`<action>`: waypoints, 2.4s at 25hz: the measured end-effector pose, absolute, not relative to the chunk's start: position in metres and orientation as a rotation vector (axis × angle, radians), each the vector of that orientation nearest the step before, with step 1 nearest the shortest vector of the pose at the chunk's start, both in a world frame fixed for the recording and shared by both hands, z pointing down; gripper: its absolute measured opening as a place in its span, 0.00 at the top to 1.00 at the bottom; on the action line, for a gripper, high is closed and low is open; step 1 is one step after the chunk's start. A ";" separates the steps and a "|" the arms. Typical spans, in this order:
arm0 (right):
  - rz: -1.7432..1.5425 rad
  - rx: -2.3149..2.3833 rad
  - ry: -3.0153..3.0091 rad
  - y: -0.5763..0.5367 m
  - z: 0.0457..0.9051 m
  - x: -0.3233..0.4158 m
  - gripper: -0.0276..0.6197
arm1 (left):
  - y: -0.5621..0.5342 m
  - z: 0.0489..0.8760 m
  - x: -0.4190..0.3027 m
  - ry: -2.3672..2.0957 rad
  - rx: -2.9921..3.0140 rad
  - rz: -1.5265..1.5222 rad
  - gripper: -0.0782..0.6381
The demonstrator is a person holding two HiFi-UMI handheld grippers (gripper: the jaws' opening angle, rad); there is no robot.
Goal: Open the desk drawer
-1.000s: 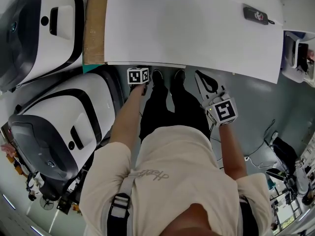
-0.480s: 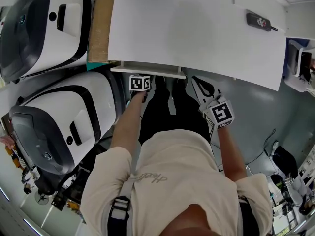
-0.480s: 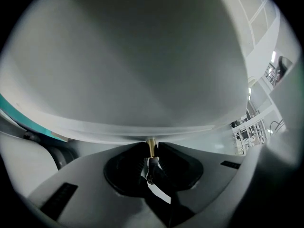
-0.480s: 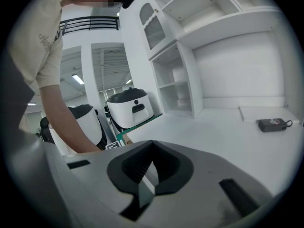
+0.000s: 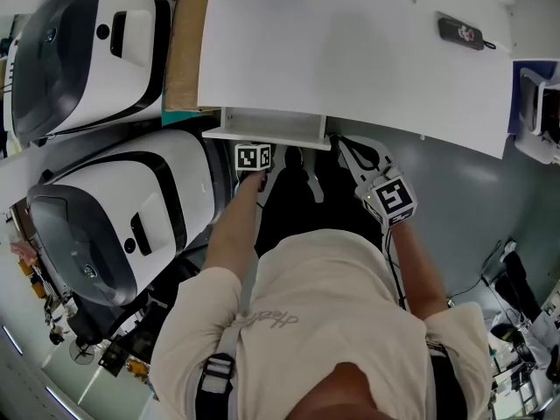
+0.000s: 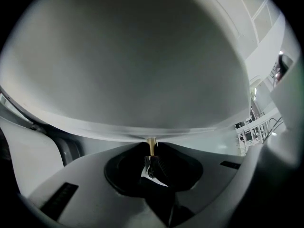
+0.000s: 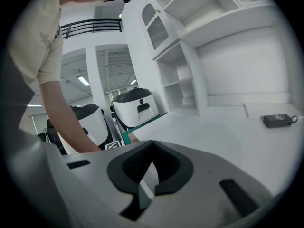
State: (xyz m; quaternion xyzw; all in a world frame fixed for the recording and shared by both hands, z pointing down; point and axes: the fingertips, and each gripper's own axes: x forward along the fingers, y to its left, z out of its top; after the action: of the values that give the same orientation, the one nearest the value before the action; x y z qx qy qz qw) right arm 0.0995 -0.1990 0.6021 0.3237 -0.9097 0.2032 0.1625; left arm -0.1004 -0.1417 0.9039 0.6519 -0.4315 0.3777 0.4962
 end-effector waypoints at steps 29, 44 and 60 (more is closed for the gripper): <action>0.625 1.150 -2.412 -0.057 0.604 0.036 0.96 | -0.053 0.895 -0.118 -0.990 1.658 0.908 0.79; 0.680 1.158 -2.418 -0.013 0.605 0.059 0.96 | -0.011 0.890 -0.117 -0.979 1.631 0.906 0.79; 0.681 1.037 -2.449 0.013 0.612 0.096 0.96 | 0.018 0.896 -0.120 -1.047 1.647 0.897 0.79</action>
State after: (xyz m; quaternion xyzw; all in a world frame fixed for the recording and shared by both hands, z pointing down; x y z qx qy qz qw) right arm 0.0964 0.0132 0.6120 0.3703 -0.8746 0.2432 0.1969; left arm -0.1204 0.0176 0.8955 0.6741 -0.4284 0.3673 0.4765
